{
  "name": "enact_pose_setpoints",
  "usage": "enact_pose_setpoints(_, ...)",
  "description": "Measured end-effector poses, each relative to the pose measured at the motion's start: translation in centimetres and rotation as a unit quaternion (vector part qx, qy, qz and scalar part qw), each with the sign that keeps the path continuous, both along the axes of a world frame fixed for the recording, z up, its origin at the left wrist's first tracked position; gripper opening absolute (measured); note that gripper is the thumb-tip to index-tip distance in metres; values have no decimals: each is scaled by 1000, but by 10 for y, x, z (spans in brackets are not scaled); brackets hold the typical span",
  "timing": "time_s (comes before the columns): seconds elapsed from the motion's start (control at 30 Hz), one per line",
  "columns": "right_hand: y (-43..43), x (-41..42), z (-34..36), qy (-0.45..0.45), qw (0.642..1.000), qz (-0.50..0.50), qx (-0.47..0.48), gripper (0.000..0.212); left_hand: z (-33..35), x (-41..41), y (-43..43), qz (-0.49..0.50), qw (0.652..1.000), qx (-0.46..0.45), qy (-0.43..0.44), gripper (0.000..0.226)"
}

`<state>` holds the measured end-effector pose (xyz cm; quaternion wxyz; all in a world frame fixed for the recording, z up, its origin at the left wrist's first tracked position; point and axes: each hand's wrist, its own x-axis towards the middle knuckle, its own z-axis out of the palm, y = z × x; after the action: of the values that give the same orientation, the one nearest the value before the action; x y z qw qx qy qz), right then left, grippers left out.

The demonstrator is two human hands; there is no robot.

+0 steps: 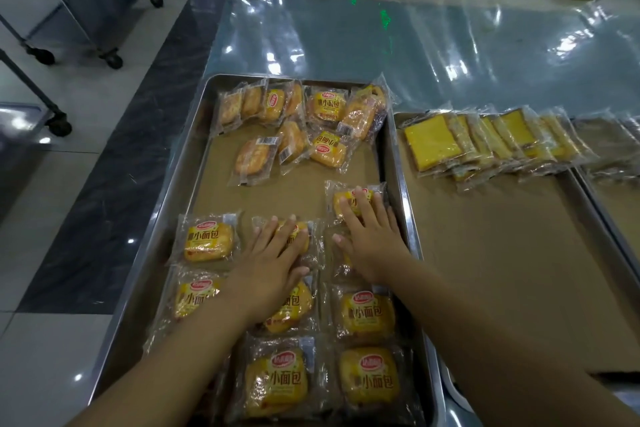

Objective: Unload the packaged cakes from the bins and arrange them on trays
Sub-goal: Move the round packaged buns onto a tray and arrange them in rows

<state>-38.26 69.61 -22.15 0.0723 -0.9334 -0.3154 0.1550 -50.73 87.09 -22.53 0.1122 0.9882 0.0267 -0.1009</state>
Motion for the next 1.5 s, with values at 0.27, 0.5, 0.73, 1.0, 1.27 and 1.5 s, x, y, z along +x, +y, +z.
enact_pose_setpoints(0.27, 5, -2, 18, -22, 999, -26, 41, 61, 15, 4, 2, 9, 999, -45, -7, 61)
enact_pose_setpoints(0.5, 36, 36, 38, -67, 982, -102, 143, 38, 40, 38, 39, 63, 989, -75, -109, 45)
enact_pose_setpoints(0.73, 74, 80, 42, 12, 966, -169, 197, 41, 44, 86, 86, 134, 986, -54, -83, 49)
enact_pose_setpoints(1.0, 124, 92, 37, 52, 978, -127, 158, 29, 26, 110, 110, 138, 988, -58, -31, 53)
enact_pose_setpoints(1.27, 123, 89, 45, 71, 922, -236, 298, 7, 37, 98, 129, 228, 926, -213, -214, 24)
enact_pose_setpoints(1.5, 104, 79, 51, 71, 901, -255, 342, 10, 46, 95, 134, 296, 897, -264, -198, 20)
